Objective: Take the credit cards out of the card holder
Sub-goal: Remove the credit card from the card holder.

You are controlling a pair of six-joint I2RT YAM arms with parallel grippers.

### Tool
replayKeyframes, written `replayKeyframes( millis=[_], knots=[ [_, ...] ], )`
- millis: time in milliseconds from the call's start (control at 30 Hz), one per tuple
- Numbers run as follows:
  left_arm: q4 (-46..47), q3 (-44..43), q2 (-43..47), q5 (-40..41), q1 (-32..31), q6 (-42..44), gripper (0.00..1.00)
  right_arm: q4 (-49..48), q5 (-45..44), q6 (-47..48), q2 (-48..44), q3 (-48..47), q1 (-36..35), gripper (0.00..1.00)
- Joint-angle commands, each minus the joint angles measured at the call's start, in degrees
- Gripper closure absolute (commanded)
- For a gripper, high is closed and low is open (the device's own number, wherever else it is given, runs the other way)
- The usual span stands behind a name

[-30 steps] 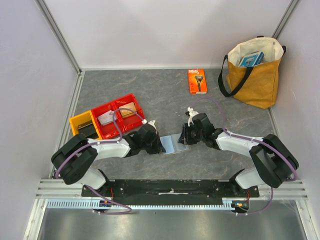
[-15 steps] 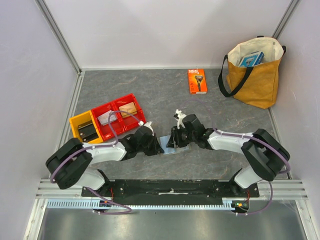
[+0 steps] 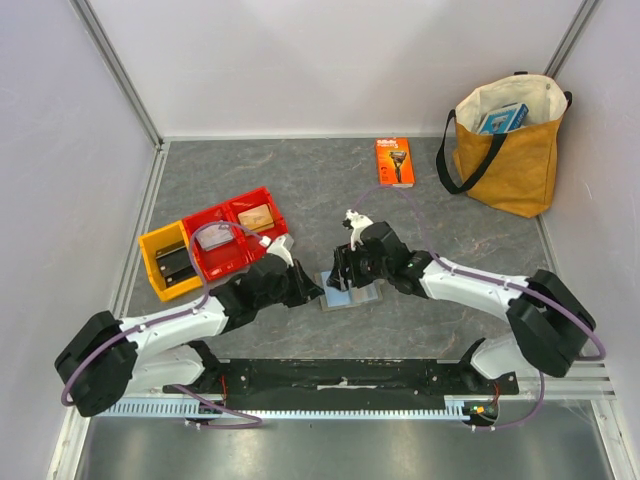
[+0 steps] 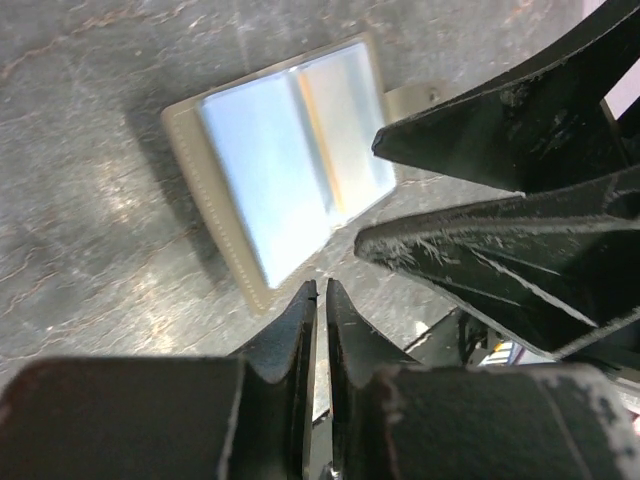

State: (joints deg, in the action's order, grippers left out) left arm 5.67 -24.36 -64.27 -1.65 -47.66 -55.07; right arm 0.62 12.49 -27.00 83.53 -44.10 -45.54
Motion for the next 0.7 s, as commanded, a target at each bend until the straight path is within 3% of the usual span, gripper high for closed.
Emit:
replayKeyframes(
  millis=[0, 300, 667],
  knots=[
    [1.01, -5.25, 0.2, -1.6, -0.15, 0.75, 0.86, 7.98, -13.96, 4.5, -3.81, -1.61, 0.54, 0.33],
    [2.94, -11.15, -12.97, -4.59, -0.24, 3.3, 0.86, 9.31, -20.75, 3.45, -1.09, 0.77, 2.12, 0.34],
    [2.85, -7.9, -20.1, -3.01, -0.24, 1.37, 0.88, 7.9, -17.68, 3.45, 1.99, 1.47, 2.12, 0.4]
  ],
)
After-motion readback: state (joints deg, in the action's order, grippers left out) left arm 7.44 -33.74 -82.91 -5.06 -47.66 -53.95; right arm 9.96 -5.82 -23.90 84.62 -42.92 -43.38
